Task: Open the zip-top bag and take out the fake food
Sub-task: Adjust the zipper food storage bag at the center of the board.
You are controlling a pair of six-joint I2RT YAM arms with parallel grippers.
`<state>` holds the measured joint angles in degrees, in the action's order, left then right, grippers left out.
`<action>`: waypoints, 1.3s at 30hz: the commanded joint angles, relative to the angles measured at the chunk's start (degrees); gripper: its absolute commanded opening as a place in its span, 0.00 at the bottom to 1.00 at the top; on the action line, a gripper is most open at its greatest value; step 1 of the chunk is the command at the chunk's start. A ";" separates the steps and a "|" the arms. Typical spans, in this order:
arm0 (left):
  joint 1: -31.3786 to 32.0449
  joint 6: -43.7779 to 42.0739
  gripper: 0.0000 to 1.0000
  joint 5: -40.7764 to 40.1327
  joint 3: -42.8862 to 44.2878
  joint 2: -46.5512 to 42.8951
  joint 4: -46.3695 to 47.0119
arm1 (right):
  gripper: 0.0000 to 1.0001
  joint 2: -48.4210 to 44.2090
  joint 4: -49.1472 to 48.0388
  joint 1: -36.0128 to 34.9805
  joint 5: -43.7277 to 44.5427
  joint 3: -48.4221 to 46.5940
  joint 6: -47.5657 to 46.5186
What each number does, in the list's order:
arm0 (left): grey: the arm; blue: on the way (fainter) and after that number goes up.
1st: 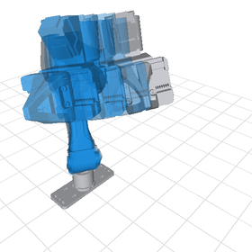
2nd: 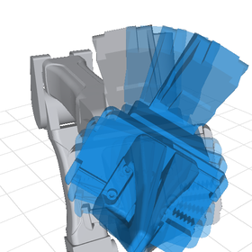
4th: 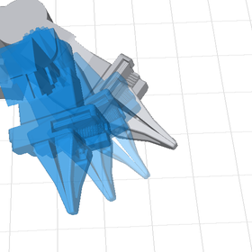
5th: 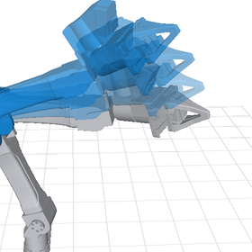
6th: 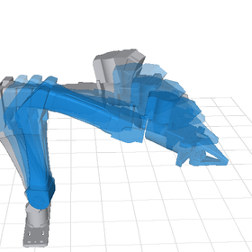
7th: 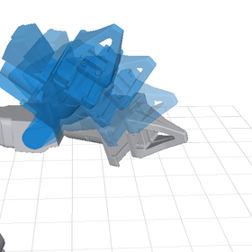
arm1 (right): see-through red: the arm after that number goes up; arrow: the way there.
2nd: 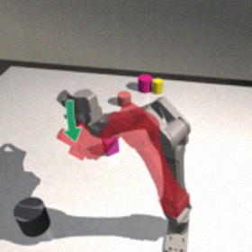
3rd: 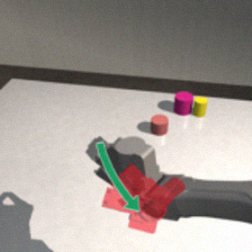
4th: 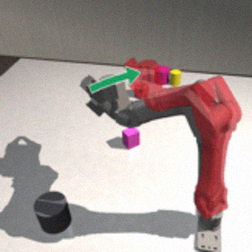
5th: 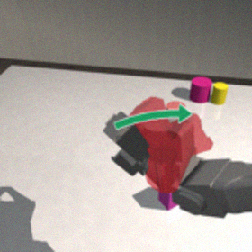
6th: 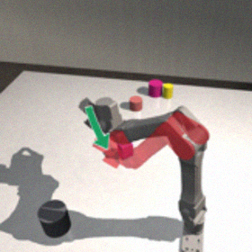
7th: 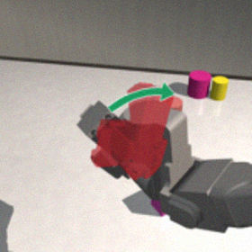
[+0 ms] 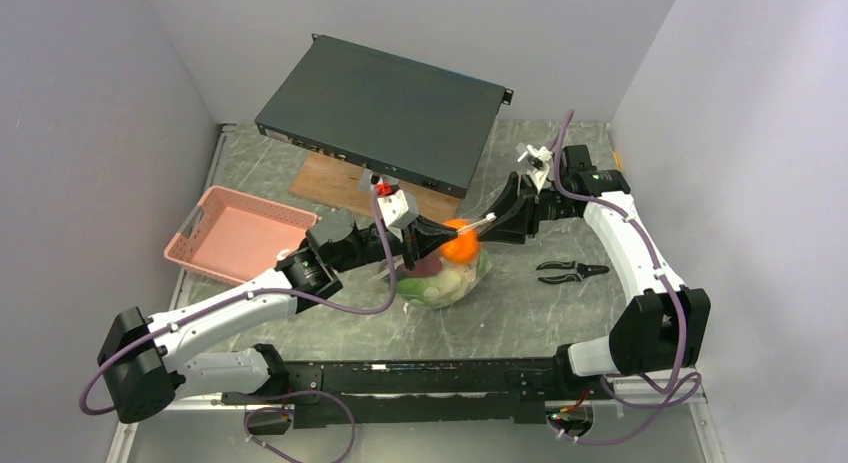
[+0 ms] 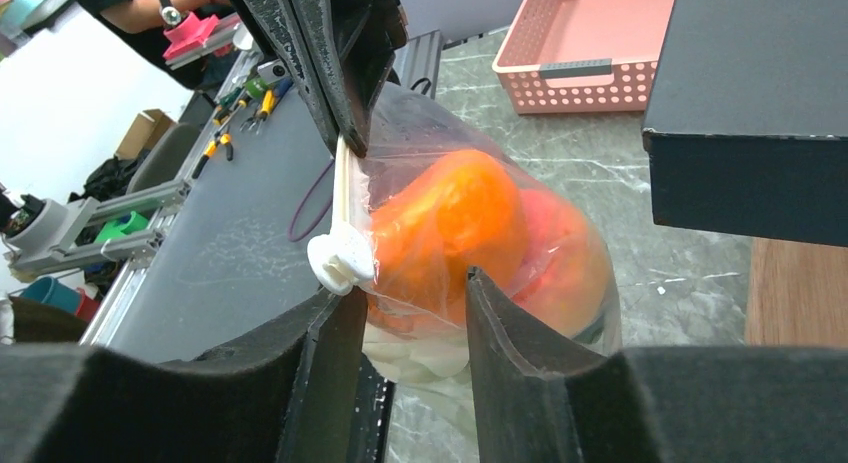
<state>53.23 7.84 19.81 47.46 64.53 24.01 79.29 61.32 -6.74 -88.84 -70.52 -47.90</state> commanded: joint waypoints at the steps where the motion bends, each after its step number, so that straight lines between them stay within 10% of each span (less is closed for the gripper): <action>1: 0.04 0.93 0.00 0.34 1.16 -2.36 8.37 | 0.41 -0.79 -1.26 0.18 -5.03 -2.05 0.30; 15: 0.03 1.21 0.00 1.06 1.58 -1.50 8.86 | 0.02 -0.58 -1.57 -0.10 -5.21 -4.58 3.20; 25: -0.33 1.04 0.02 1.54 1.02 -1.01 4.02 | 0.00 -1.02 -0.41 0.10 -5.14 -7.71 4.80; 34: -0.87 -4.56 0.63 0.46 3.35 -3.45 -7.77 | 0.00 -2.65 -0.01 -0.64 3.31 -3.25 1.94; 39: -1.02 -9.01 0.68 1.56 9.85 -0.10 -13.98 | 0.00 -2.69 -0.03 -2.93 6.07 -2.38 0.90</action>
<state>52.53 3.42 20.12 50.68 62.87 14.39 78.70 61.43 -7.92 -82.32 -72.95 -45.04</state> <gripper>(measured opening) 0.683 0.007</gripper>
